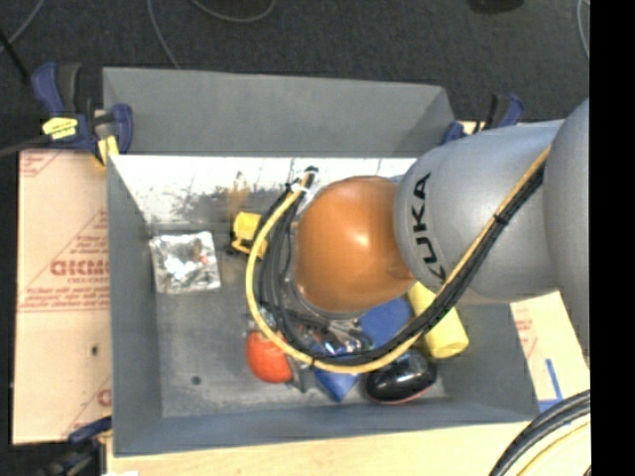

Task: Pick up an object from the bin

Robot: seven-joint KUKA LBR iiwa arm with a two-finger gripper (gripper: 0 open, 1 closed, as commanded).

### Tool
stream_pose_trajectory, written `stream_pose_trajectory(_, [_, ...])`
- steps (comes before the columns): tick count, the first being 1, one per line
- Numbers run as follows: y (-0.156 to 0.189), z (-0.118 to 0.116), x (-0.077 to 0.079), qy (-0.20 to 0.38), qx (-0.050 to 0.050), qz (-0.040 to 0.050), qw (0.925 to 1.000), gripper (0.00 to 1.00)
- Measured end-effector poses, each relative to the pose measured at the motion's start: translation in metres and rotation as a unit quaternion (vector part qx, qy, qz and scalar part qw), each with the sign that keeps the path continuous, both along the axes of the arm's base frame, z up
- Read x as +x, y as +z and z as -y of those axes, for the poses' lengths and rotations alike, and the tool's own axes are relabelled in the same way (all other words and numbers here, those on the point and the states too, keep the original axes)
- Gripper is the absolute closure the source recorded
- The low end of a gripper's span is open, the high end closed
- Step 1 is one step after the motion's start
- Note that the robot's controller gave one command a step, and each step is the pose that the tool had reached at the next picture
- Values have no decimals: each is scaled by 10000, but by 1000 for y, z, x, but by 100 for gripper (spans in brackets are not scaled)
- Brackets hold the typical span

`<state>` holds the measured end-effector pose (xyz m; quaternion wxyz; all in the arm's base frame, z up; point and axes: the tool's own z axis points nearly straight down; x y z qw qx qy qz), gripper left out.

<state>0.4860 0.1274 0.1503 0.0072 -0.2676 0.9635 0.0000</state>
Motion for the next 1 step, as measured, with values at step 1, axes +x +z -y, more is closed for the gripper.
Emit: stream_pose_trajectory(1, [16, -3, -3, 83, -5, -12, 10000, 100])
